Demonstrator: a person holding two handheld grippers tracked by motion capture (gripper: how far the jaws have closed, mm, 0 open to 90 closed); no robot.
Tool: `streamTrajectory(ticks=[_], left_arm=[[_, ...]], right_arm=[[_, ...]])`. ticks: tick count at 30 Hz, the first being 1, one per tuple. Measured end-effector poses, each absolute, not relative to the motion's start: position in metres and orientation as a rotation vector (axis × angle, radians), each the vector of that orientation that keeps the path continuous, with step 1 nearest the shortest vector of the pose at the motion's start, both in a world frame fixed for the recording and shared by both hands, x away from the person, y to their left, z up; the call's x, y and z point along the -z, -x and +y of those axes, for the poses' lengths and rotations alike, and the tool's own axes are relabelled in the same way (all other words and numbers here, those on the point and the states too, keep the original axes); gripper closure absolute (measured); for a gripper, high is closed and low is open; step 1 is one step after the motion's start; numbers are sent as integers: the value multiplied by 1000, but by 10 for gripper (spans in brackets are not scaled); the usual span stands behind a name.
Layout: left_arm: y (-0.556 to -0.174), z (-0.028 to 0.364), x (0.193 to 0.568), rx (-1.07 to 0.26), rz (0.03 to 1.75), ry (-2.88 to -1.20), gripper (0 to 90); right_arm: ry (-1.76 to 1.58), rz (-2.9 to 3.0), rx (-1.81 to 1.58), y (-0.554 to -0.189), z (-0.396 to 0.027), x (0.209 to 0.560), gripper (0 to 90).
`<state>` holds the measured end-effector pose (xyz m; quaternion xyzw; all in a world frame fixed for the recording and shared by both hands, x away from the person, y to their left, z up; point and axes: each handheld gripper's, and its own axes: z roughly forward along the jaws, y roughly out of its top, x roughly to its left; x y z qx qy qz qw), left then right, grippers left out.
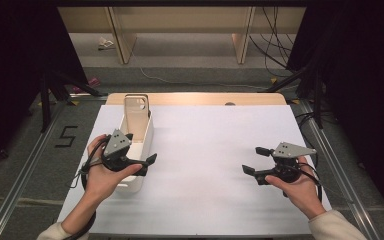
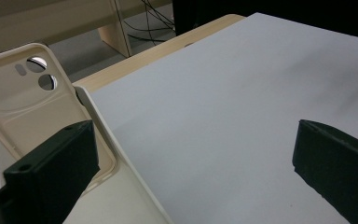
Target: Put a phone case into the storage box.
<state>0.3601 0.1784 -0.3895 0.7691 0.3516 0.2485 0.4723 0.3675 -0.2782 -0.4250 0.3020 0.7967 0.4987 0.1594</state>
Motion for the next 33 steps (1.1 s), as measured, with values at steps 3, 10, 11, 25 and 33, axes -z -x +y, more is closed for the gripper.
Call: streamTrajectory(ticks=[3, 10, 11, 25, 33], left_arm=[[-357, 178, 390, -608, 856, -1883, 0], [-347, 176, 394, -613, 838, -1886, 0], [-345, 176, 395, -616, 833, -1888, 0], [-331, 180, 404, -636, 806, -1868, 0], [-322, 179, 406, -675, 786, -1850, 6]], right_arm=[[-863, 2276, -1427, -368, -278, 425, 166], [-863, 2277, -1428, -367, -278, 425, 166], [-862, 2277, -1429, -367, -278, 425, 166], [-858, 2283, -1427, -367, -278, 425, 166], [-838, 2299, -1423, -366, -275, 426, 166]])
